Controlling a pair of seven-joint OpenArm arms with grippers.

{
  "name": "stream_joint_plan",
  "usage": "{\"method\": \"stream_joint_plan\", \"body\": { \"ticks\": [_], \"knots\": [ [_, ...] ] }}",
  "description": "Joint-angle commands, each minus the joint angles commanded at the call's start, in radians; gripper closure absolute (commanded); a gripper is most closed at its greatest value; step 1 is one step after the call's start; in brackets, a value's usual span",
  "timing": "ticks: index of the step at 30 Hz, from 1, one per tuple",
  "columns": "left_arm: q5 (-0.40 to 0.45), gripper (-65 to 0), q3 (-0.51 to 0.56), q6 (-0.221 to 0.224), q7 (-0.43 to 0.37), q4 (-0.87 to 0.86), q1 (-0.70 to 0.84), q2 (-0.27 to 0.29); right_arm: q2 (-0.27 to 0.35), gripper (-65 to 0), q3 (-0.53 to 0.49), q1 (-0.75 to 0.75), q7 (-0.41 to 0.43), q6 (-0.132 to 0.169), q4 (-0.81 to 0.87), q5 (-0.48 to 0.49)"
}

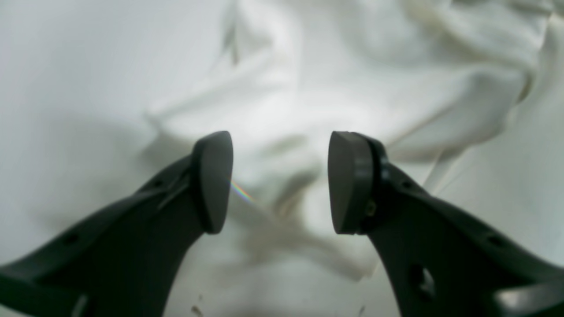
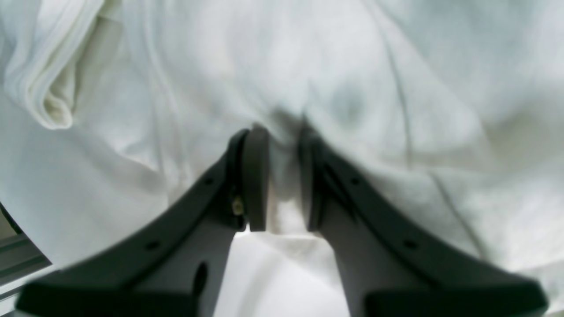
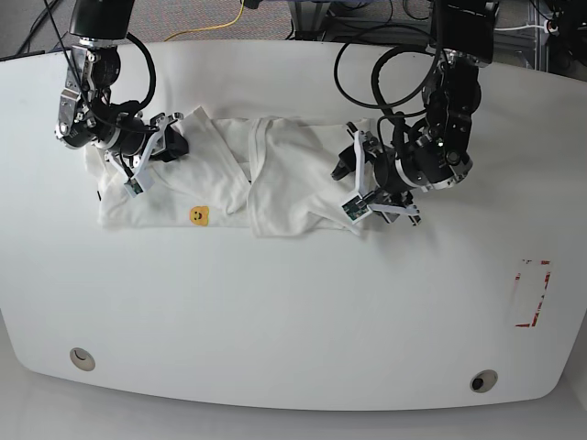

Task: Layout the t-shirt on the table in an organized manner, then fold the t-shirt properly
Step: 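Slide the left gripper along the shirt to its end, smoothing it flat, then grasp the shirt ends with both grippers at opposite sides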

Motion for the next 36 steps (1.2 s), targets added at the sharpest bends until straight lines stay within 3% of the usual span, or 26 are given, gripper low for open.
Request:
{"method": "stream_joint_plan", "body": {
  "ticks": [4, 9, 12, 18, 22, 25, 29, 36],
  "knots": [
    [0.002, -32.5, -0.002, 0.0, -0.015, -0.069, -0.003, -0.005, 0.0, -13.8, 0.0, 0.002, 0.0, 0.0, 0.002, 0.0],
    [0.003, -32.5, 0.005, 0.0, -0.092, -0.198, -0.023, -0.005, 0.0, -14.3, 0.0, 0.003, 0.0, 0.0, 0.054, 0.0],
    [0.003, -32.5, 0.005, 0.0, -0.109, -0.252, -0.031, -0.005, 0.0, -19.2, 0.0, 0.0, -0.003, 0.0, 0.12, 0.0],
    [0.005, -32.5, 0.005, 0.0, -0.112, -0.292, -0.055, -0.003, -0.02, -40.9, 0.054, 0.009, -0.097, 0.0, 0.284, 0.0],
    [0.005, -32.5, 0.005, 0.0, -0.112, -0.292, -0.054, -0.005, -0.083, -57.1, 0.21, 0.043, -0.181, 0.0, 0.42, 0.0],
    [0.005, -32.5, 0.005, 0.0, -0.112, -0.292, -0.052, -0.006, -0.1, -65.0, 0.313, 0.092, -0.245, 0.0, 0.436, -0.003],
    [0.005, -32.5, 0.005, 0.0, -0.11, -0.292, -0.052, -0.015, -0.095, -65.0, 0.462, 0.164, -0.295, 0.0, 0.376, -0.029],
    [0.003, -32.5, 0.018, 0.0, -0.11, -0.292, -0.052, -0.054, 0.006, -65.0, 0.516, 0.253, -0.304, 0.0, 0.138, -0.061]
  ]
}}
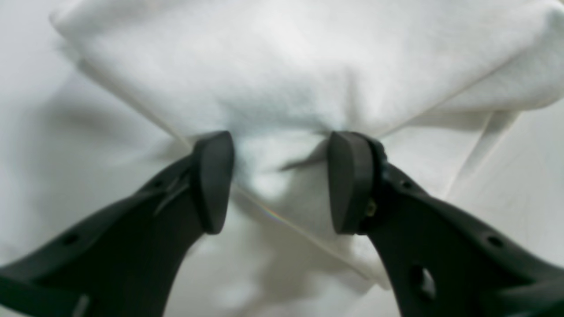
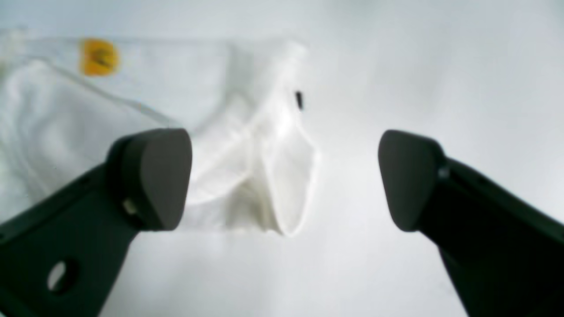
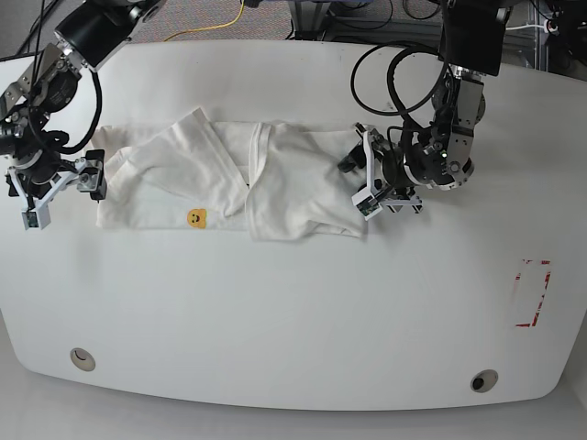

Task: Layout the t-shirt on the table in an organized manner, then fold the t-shirt properly
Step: 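Grasp the shirt ends with both grippers at opposite sides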

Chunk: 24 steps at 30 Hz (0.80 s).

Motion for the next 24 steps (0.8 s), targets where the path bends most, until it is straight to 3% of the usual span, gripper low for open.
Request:
{"method": "stream_joint_plan", "body": {
  "ticks": [6, 11, 16, 24],
  "knots": [
    [-0.002, -32.5, 0.005, 0.0, -0.002, -0.009, 0.002, -0.025, 0.068, -65.0, 0.029, 0.057, 0.012, 0.0, -0.302, 0.063],
    [-0.002, -32.5, 0.006, 0.0, -0.002, -0.031, 0.002, -0.037, 0.097, -65.0, 0.023, 0.064, 0.035, 0.0, -0.473, 0.183],
    [-0.002, -32.5, 0.006, 0.0, -0.002, -0.031, 0.002, -0.037, 0.091, -65.0, 0.021, 0.058, 0.035, 0.0, -0.543, 0.278],
    [-0.002, -32.5, 0.006, 0.0, -0.002, -0.029, 0.014, -0.037, 0.005, -65.0, 0.003, 0.031, 0.012, 0.0, -0.502, 0.345]
  ]
}}
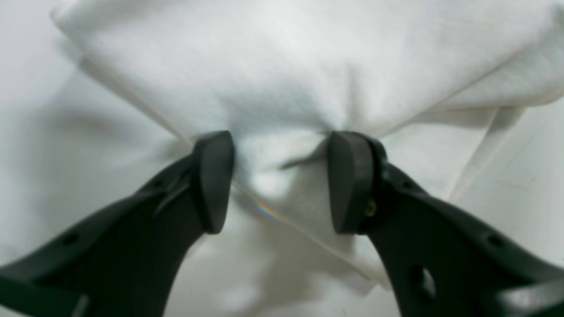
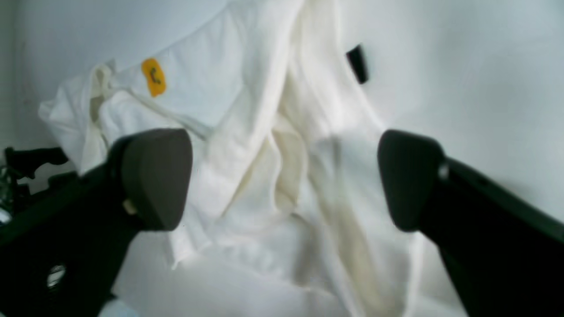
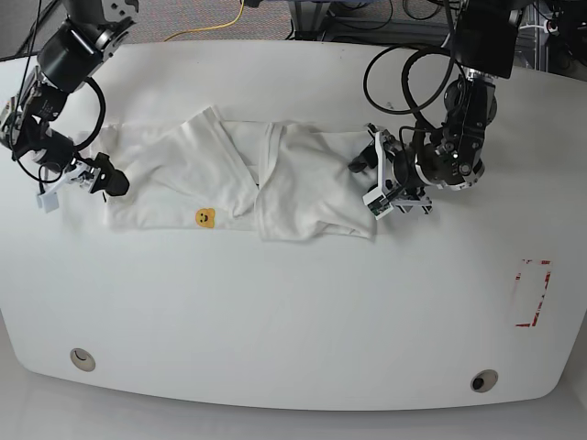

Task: Layout the t-shirt on the table in an organized manner, then fold the t-shirt properly
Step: 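Grasp the shirt ends with both grippers at opposite sides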

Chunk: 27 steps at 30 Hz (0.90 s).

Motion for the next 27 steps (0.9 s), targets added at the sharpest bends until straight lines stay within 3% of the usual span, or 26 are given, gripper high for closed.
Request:
{"method": "stream_joint_plan", "body": {
  "ticks": [9, 17, 27],
  "knots": [
    [0.0, -32.5, 0.0, 0.0, 0.0, 0.003, 0.0, 0.003, -0.078, -65.0, -0.068, -0.032, 0.005, 0.0, 0.074, 0.0],
    [0.0, -32.5, 0.0, 0.0, 0.0, 0.003, 0.0, 0.005, -0.074, -64.2, -0.083, -0.035, 0.029, 0.0, 0.074, -0.002],
    [0.0, -32.5, 0.0, 0.0, 0.0, 0.0, 0.0, 0.005, 0.043, -63.9, -0.081, -0.026, 0.029, 0.0, 0.075, 0.0]
  ]
}}
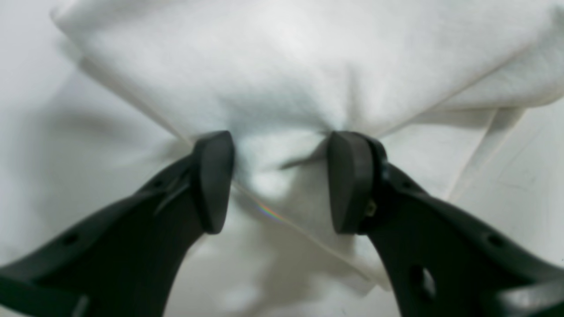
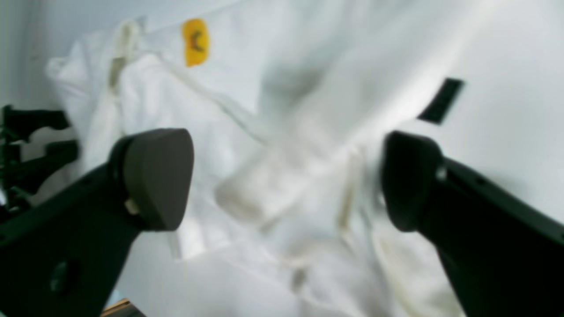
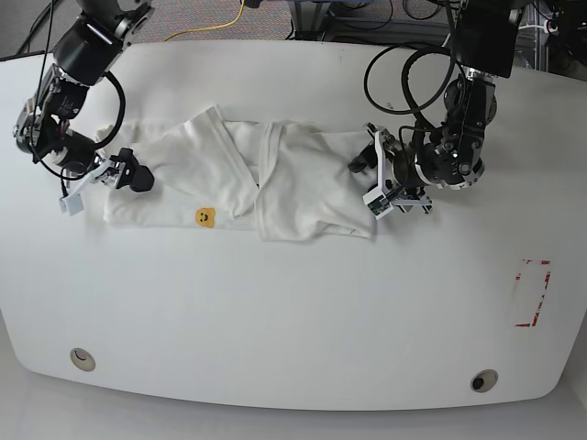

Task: Layout the t-shirt on the table in an organized manner, then fold the t-shirt properly
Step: 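Grasp the shirt ends with both grippers at opposite sides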

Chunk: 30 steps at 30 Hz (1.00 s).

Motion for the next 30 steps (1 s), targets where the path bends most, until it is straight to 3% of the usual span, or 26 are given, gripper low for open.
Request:
{"method": "stream_joint_plan", "body": {
  "ticks": [10, 21, 30],
  "knots": [
    [0.0, -32.5, 0.0, 0.0, -0.002, -0.002, 0.0, 0.0, 0.081, -63.9, -0.002, -0.011, 0.029, 0.0, -0.008, -0.002],
    [0.0, -32.5, 0.0, 0.0, -0.002, -0.002, 0.0, 0.0, 0.087, -63.9, -0.017, -0.035, 0.109, 0.0, -0.127, -0.029],
    [0.0, -32.5, 0.0, 0.0, -0.002, -0.002, 0.0, 0.0, 0.074, -63.9, -0.071, -0.038, 0.112, 0.0, -0.127, -0.021]
  ]
}}
